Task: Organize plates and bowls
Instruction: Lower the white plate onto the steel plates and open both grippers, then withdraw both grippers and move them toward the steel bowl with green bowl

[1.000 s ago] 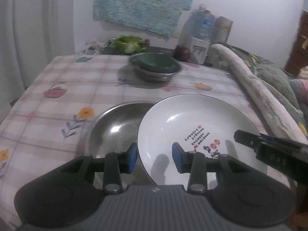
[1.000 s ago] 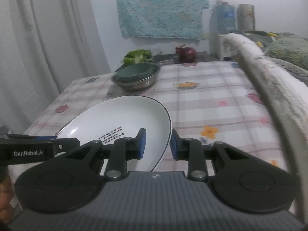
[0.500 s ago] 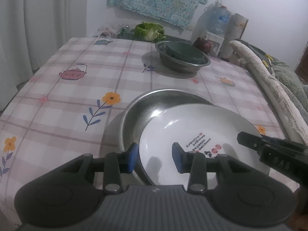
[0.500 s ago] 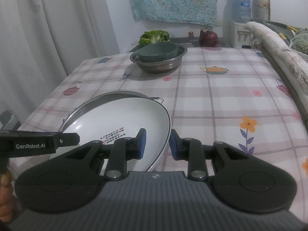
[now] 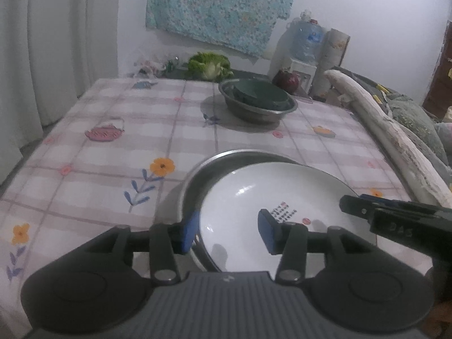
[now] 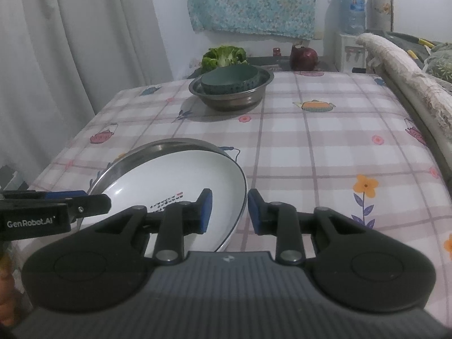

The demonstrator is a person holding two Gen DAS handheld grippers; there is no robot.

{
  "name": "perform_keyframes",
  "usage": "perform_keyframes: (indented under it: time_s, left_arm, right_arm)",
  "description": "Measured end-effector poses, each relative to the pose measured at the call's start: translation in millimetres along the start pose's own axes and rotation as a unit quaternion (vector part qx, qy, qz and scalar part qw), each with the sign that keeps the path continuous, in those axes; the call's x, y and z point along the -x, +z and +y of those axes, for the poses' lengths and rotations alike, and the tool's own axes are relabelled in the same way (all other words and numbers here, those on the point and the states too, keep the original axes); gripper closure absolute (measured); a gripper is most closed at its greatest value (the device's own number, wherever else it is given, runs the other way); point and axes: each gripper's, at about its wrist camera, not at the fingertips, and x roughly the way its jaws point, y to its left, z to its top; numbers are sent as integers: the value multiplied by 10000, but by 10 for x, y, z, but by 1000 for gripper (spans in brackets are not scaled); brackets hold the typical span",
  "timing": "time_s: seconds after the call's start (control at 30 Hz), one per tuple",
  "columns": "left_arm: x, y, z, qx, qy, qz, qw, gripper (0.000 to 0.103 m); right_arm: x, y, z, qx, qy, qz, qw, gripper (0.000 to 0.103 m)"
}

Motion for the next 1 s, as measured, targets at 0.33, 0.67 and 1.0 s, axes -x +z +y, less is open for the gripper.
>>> perform_keyframes:
  time_s: [0.33, 0.67, 1.0]
  left_arm:
    - [-91, 24, 276, 252, 217, 84, 9994, 48]
    - [-208, 61, 382, 376, 163, 194, 9990, 50]
    - [-301, 91, 375, 352, 66, 323, 9988, 48]
  right_arm:
    - [258, -176, -39, 92, -88, -161, 9998, 73]
    - [300, -322, 253, 718, -62, -168, 9973, 87]
    - [157, -164, 290, 628, -47, -347, 9974, 84]
